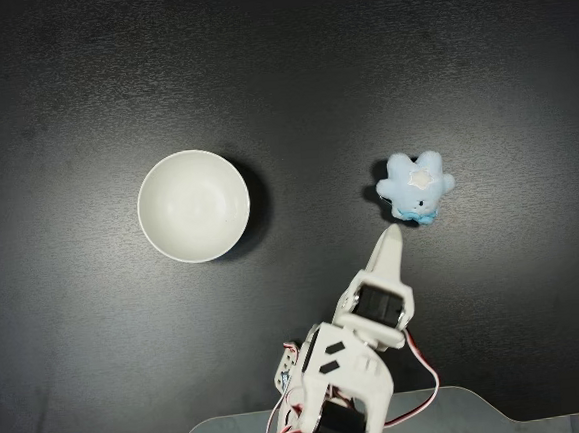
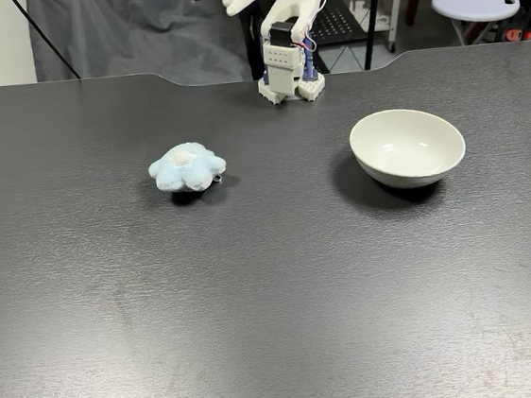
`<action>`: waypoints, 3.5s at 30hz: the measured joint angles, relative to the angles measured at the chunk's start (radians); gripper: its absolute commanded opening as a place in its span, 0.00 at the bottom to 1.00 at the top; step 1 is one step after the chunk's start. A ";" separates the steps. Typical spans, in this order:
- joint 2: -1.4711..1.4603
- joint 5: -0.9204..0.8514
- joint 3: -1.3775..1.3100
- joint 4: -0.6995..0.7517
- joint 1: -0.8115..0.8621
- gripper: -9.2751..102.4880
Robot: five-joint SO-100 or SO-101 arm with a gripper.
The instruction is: Grasp a skyblue doll and put it in the white bowl.
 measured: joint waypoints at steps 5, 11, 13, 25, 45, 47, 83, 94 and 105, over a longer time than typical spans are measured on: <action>-0.350 0.025 -0.222 0.124 0.018 0.12; -0.657 0.034 -0.377 0.325 0.021 0.12; -0.699 0.035 -0.385 0.354 0.021 0.12; -0.733 0.035 -0.388 0.370 0.064 0.15; -0.994 0.002 -0.388 0.385 0.201 0.52; -0.994 0.000 -0.388 0.385 0.201 0.52; -1.434 -0.242 -0.749 0.394 0.184 0.53; -1.500 -0.239 -0.758 0.508 0.216 0.53; -1.500 -0.365 -0.759 0.508 0.210 0.53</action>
